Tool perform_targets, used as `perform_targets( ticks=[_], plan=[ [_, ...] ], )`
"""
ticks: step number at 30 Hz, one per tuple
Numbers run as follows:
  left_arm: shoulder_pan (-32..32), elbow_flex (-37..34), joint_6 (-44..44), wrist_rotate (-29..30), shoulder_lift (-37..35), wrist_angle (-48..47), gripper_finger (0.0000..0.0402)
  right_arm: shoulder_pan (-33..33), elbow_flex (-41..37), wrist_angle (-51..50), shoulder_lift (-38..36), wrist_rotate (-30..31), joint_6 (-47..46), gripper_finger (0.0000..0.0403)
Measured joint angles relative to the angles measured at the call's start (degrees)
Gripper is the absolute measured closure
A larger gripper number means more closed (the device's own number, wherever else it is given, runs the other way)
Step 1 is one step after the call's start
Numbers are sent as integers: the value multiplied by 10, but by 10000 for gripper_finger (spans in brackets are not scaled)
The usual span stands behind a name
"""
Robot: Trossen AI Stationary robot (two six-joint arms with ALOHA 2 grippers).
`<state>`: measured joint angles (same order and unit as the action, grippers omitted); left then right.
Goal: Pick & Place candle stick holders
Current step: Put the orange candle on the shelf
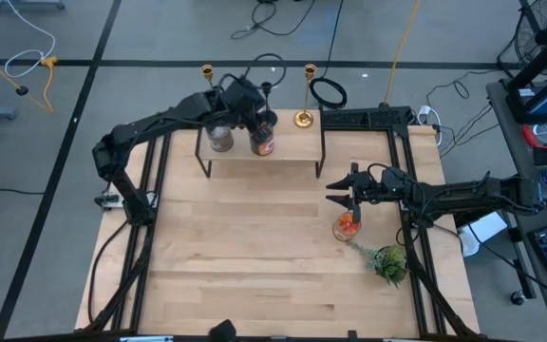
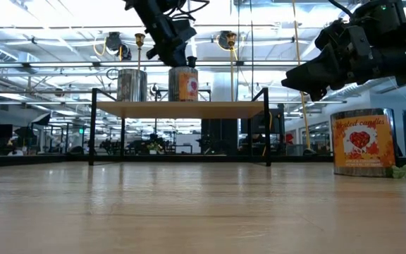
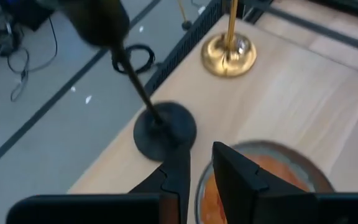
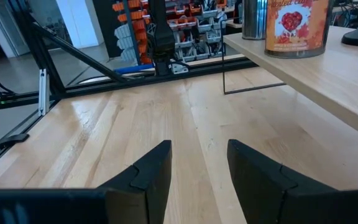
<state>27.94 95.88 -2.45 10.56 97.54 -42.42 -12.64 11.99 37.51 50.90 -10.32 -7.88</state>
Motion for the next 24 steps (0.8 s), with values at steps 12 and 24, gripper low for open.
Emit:
perform_targets(
  ticks=[12, 24],
  plan=[
    [-37, 0, 39, -20, -48, -8, 358, 0, 0, 0, 0, -3, 0, 248],
    [-191, 0, 20, 1, -173, -46, 384, 0, 0, -1, 0, -44, 22, 248]
  ],
)
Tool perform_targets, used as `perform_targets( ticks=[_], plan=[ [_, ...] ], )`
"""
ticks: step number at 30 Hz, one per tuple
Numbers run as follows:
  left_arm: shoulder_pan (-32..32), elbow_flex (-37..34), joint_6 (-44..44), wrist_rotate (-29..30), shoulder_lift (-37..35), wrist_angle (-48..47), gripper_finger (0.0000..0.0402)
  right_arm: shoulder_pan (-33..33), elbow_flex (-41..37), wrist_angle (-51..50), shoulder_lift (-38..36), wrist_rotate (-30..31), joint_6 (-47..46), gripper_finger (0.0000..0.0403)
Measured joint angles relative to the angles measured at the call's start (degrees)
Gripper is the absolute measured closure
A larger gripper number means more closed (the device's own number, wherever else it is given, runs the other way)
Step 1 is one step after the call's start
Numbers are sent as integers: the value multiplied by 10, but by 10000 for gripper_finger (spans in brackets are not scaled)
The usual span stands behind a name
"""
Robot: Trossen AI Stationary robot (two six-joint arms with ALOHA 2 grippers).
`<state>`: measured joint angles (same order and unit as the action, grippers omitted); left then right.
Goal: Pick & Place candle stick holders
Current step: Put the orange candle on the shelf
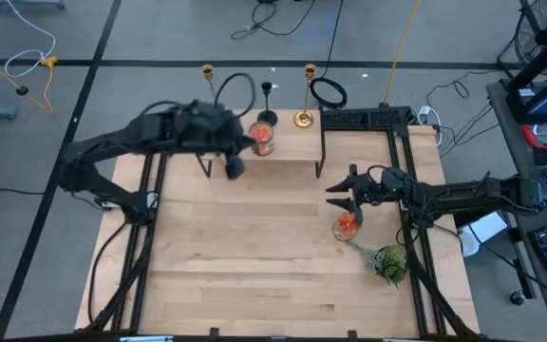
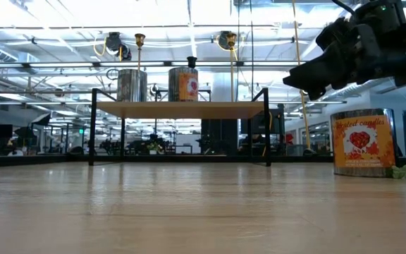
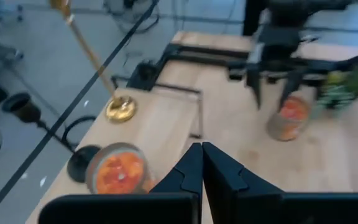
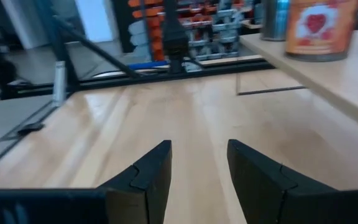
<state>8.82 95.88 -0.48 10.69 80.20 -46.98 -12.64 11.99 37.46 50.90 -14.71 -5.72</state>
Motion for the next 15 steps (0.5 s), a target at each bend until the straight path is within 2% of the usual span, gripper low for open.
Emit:
perform_targets(
  ticks=[4, 9, 12, 15],
  plan=[
    [-62, 0, -5, 47, -26, -46, 397, 0, 0, 1, 0, -51, 1, 248],
    [-147, -41, -23, 108, -42, -46, 386, 0, 0, -14, -8, -66, 4, 248],
    [-192, -101, -23, 146, -47, -1, 387, 0, 10, -79, -21, -66, 5, 248],
    [-222, -169, -26, 169, -50, 51, 397, 0, 46, -190, -38, -64, 4, 248]
  ],
)
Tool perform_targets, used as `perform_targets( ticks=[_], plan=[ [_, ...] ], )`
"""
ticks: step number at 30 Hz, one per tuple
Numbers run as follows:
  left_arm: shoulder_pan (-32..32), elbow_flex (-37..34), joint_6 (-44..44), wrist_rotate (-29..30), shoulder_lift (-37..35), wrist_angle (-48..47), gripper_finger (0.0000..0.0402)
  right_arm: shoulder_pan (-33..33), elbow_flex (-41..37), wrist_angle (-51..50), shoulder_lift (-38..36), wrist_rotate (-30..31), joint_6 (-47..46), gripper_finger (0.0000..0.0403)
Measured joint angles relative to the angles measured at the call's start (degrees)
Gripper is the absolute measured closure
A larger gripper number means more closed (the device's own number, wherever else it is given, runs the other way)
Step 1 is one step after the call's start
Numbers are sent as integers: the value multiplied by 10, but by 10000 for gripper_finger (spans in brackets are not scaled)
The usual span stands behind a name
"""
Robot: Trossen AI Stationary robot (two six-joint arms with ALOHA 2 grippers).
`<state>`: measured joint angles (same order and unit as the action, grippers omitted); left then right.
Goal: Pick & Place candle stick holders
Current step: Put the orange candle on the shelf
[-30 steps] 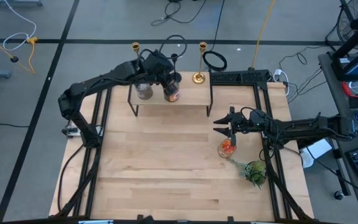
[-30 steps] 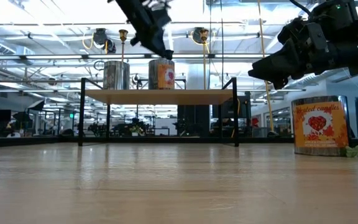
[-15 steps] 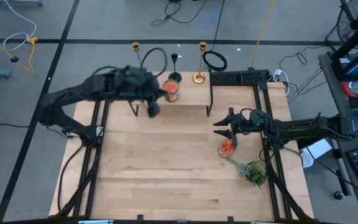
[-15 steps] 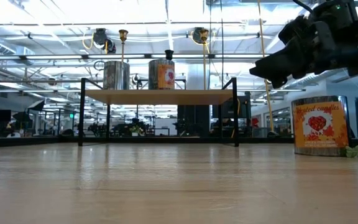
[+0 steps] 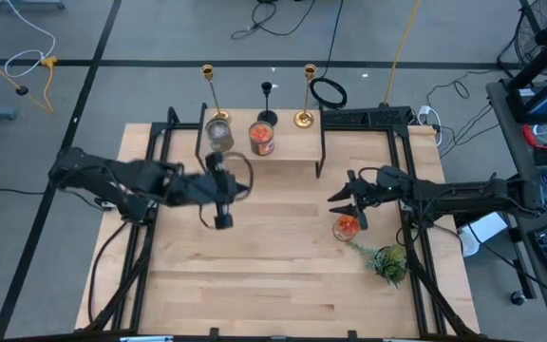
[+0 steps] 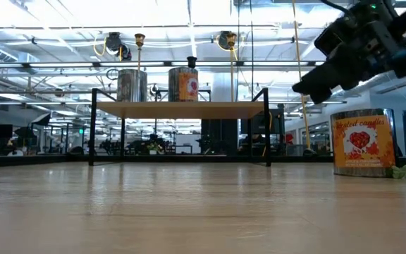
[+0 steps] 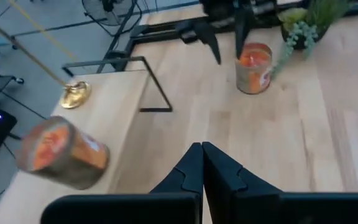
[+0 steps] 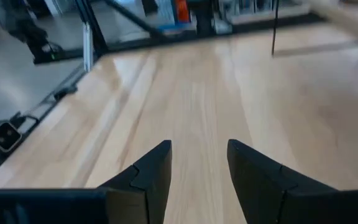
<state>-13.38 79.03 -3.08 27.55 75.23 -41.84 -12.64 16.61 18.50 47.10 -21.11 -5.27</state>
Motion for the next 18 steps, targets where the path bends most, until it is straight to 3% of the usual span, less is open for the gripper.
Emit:
perform_targets(
  ticks=[5, 11, 18],
  plan=[
    [-24, -105, -35, 46, -4, 62, 385, 9, 97, -228, -8, 7, 10, 248],
    [-25, -211, -147, 86, -4, 83, 386, 87, 209, -494, 14, 127, 9, 252],
    [-25, -321, -206, 85, -4, 234, 392, 147, 228, -556, 42, 195, -71, 273]
  ],
)
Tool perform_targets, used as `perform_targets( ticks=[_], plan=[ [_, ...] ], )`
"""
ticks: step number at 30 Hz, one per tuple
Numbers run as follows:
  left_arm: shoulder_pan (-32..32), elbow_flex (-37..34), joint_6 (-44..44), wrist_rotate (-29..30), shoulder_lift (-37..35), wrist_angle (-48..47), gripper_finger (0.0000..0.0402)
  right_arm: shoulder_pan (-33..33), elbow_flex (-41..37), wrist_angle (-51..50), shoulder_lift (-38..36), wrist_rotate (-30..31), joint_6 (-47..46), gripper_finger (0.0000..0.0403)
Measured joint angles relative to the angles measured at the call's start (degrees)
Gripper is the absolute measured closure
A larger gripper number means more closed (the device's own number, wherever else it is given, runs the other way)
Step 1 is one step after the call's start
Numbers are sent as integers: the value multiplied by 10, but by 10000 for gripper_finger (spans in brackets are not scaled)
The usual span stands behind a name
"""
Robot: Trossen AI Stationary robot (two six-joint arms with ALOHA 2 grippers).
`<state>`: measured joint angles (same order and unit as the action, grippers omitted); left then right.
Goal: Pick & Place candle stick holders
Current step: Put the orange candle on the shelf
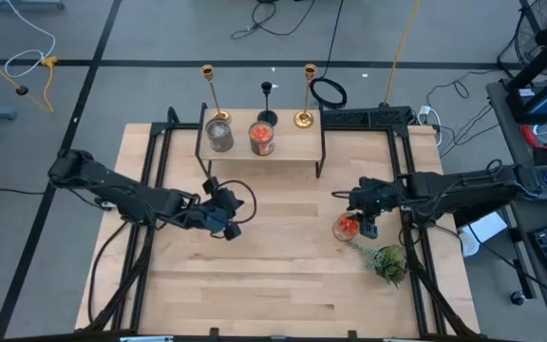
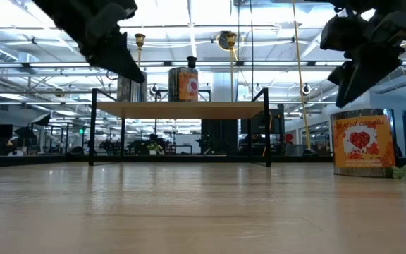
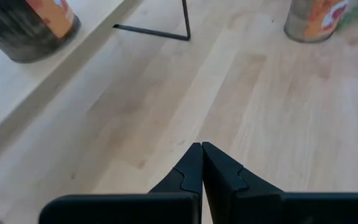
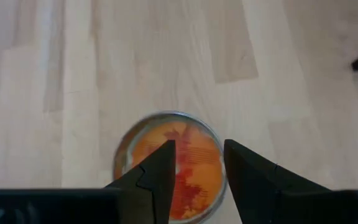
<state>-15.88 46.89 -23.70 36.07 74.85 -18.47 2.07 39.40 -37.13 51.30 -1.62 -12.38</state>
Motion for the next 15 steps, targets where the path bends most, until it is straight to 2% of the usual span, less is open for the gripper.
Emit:
perform_targets(
  ticks=[3, 8, 11, 15],
  plan=[
    [0, -23, -7, -1, 0, 48, 381, -1, 0, -11, 11, 12, -16, 275],
    [0, -28, -9, -21, 0, 56, 388, -13, -6, -11, 26, 41, -6, 275],
    [0, -28, -9, -30, 0, 56, 398, -20, -19, -8, 35, 14, -17, 275],
    [-1, -28, -10, -30, 0, 56, 389, -21, -30, -12, 42, 15, -26, 275]
  ],
)
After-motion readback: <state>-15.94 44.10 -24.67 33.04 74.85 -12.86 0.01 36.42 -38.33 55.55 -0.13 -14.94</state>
